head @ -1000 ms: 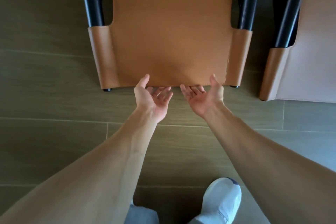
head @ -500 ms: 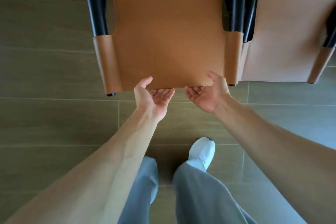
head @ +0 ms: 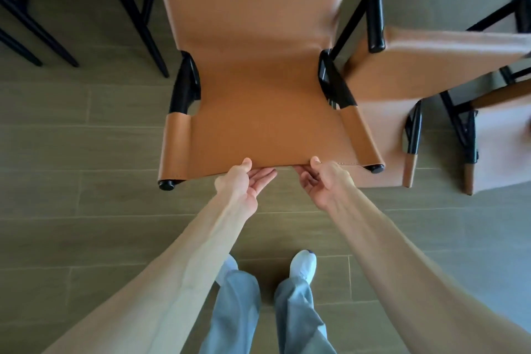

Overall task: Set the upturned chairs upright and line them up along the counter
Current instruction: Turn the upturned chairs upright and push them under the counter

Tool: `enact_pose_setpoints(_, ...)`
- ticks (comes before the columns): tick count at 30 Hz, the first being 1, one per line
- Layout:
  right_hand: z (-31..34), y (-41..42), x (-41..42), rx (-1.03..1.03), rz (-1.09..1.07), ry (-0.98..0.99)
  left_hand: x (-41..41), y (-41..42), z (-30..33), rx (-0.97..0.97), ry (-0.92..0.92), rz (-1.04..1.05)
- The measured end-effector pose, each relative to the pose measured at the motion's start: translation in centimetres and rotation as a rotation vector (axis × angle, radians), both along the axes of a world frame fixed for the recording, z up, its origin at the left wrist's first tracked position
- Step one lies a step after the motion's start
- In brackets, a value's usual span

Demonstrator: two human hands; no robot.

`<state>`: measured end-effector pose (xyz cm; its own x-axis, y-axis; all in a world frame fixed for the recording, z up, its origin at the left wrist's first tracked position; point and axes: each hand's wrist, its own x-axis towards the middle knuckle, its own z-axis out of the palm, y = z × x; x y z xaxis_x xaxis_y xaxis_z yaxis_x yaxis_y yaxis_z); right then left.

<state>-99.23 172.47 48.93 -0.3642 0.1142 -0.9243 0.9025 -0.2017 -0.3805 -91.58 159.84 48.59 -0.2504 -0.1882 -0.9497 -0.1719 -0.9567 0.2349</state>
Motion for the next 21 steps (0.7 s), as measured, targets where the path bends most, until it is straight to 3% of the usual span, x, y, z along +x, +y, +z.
enact_pose_setpoints(6,7.2,-6.2,-7.8,0.080,0.031,0.077,-8.6,-6.6,7.9,-0.095,-0.020,-0.071)
enact_pose_setpoints(12,9.4,-10.9,-14.9,0.101,0.019,0.257,-15.5,-10.3,10.2,-0.354,-0.011,-0.243)
enact_pose_setpoints(21,14.3,-17.9,-27.9,0.103,0.153,0.366,-28.1,-18.0,15.3,-0.492,0.007,-0.301)
